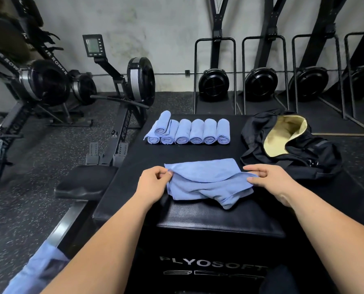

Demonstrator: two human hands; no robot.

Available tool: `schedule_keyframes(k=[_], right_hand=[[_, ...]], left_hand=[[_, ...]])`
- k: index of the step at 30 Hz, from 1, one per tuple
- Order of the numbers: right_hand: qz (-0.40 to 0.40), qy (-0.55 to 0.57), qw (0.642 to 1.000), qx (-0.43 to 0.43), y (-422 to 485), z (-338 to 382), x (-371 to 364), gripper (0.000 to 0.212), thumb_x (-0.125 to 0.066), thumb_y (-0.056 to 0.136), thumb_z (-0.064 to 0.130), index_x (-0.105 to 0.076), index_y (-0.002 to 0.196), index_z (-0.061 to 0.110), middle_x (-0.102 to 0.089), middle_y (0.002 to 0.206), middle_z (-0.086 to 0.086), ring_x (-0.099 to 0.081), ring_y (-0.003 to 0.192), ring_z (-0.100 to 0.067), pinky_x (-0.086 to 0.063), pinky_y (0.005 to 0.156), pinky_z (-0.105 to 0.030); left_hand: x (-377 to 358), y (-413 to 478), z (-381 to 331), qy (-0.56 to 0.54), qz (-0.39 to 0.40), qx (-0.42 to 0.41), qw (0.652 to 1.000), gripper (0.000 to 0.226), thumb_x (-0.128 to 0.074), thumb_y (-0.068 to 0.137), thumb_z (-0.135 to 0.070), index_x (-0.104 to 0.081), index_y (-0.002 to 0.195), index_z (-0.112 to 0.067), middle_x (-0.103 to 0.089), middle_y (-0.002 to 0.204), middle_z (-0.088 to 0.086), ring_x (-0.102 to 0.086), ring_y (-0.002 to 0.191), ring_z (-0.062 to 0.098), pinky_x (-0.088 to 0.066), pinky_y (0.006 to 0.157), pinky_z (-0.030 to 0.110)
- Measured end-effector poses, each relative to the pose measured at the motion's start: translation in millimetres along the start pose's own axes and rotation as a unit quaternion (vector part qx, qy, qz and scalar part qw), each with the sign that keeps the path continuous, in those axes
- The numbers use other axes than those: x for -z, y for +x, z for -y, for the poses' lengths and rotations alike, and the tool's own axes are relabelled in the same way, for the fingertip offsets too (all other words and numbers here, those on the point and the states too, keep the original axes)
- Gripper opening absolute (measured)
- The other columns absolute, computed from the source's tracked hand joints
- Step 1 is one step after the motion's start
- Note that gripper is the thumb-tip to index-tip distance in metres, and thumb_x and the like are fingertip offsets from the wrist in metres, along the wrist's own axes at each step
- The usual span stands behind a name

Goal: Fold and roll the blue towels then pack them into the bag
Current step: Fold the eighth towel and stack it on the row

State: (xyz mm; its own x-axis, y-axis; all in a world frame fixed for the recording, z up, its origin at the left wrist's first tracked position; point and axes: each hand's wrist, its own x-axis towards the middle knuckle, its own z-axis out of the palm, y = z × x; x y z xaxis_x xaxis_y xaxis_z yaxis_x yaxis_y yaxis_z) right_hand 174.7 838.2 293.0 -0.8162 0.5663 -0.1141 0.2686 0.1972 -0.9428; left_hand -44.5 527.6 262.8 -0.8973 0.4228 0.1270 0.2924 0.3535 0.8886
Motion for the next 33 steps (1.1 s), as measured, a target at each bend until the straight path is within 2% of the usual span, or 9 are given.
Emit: schedule_keyframes(k=[3,6,9,12,16,20,24,29,33], right_hand=[[-0.068,-0.080,0.994,-0.005,8,-3,2,0.030,-0.077,0.088,-0.003,-0.078,0.106,0.021,-0.079,0.091,0.000,-0.072,0.084,-0.012,-0.051,0.075,-0.014],[-0.182,-0.180,0.967,0.002,23,-5,-3,0.013,-0.086,0.082,0.017,-0.080,0.084,0.028,-0.074,0.072,0.005,-0.071,0.075,-0.013,-0.049,0.073,-0.025],[-0.223,-0.227,0.947,0.044,44,-2,-12,0.005,-0.084,0.085,0.025,-0.080,0.084,0.027,-0.074,0.075,0.008,-0.069,0.077,-0.013,-0.049,0.079,-0.031],[-0.214,-0.261,0.938,0.077,70,-1,-22,0.006,-0.078,0.089,0.025,-0.079,0.087,0.031,-0.076,0.083,0.011,-0.070,0.085,-0.016,-0.052,0.083,-0.034],[-0.179,-0.291,0.936,0.083,103,-1,-35,0.010,-0.078,0.090,0.027,-0.075,0.084,0.035,-0.075,0.081,0.011,-0.071,0.084,-0.019,-0.056,0.082,-0.038],[-0.191,-0.292,0.934,0.078,127,-6,-47,0.006,-0.077,0.090,0.025,-0.077,0.095,0.029,-0.076,0.086,0.009,-0.070,0.088,-0.021,-0.055,0.084,-0.038],[-0.192,-0.311,0.927,0.082,134,-36,-59,0.012,-0.074,0.091,0.023,-0.077,0.102,0.024,-0.070,0.089,0.003,-0.067,0.092,-0.028,-0.052,0.083,-0.041],[-0.236,-0.309,0.918,0.082,137,-55,-65,0.028,-0.073,0.092,0.023,-0.073,0.119,0.015,-0.059,0.103,-0.007,-0.055,0.104,-0.031,-0.049,0.088,-0.044],[-0.253,-0.315,0.912,0.064,137,-54,-67,0.019,-0.072,0.091,0.027,-0.076,0.106,0.016,-0.053,0.106,-0.009,-0.047,0.109,-0.030,-0.047,0.091,-0.044]], left_hand=[[-2,7,4,-0.010,-0.019,0.028,0.999,0.008,-0.074,0.094,-0.020,-0.078,0.092,-0.026,-0.076,0.080,0.002,-0.061,0.068,0.010,-0.052,0.072,0.030],[-8,15,7,-0.010,-0.019,0.038,0.999,0.016,-0.071,0.096,-0.017,-0.077,0.094,-0.032,-0.070,0.074,0.007,-0.054,0.061,0.009,-0.048,0.067,0.028],[-16,27,7,-0.002,-0.032,0.053,0.998,0.015,-0.072,0.097,-0.023,-0.076,0.087,-0.032,-0.073,0.073,0.001,-0.061,0.065,0.013,-0.049,0.069,0.028],[-21,40,6,0.026,-0.049,0.069,0.996,0.010,-0.072,0.097,-0.032,-0.076,0.089,-0.030,-0.075,0.079,-0.008,-0.071,0.082,0.013,-0.049,0.073,0.026],[-29,56,4,0.087,-0.086,0.068,0.990,0.016,-0.067,0.099,-0.034,-0.076,0.089,-0.026,-0.072,0.079,-0.011,-0.068,0.081,0.015,-0.043,0.068,0.028],[-37,73,16,0.119,-0.099,0.101,0.983,0.008,-0.062,0.098,-0.027,-0.070,0.096,-0.028,-0.069,0.082,-0.013,-0.067,0.087,0.023,-0.052,0.081,0.037],[-48,74,34,0.195,-0.116,0.072,0.971,0.005,-0.058,0.095,-0.030,-0.061,0.097,-0.033,-0.062,0.079,-0.015,-0.059,0.090,0.023,-0.043,0.085,0.042],[-56,79,40,0.248,-0.120,0.069,0.959,0.028,-0.057,0.092,-0.035,-0.066,0.118,-0.031,-0.071,0.094,-0.010,-0.060,0.098,0.024,-0.042,0.085,0.042],[-57,78,39,0.255,-0.118,0.067,0.958,0.020,-0.056,0.090,-0.036,-0.069,0.104,-0.032,-0.068,0.090,-0.011,-0.058,0.090,0.023,-0.046,0.083,0.043]])
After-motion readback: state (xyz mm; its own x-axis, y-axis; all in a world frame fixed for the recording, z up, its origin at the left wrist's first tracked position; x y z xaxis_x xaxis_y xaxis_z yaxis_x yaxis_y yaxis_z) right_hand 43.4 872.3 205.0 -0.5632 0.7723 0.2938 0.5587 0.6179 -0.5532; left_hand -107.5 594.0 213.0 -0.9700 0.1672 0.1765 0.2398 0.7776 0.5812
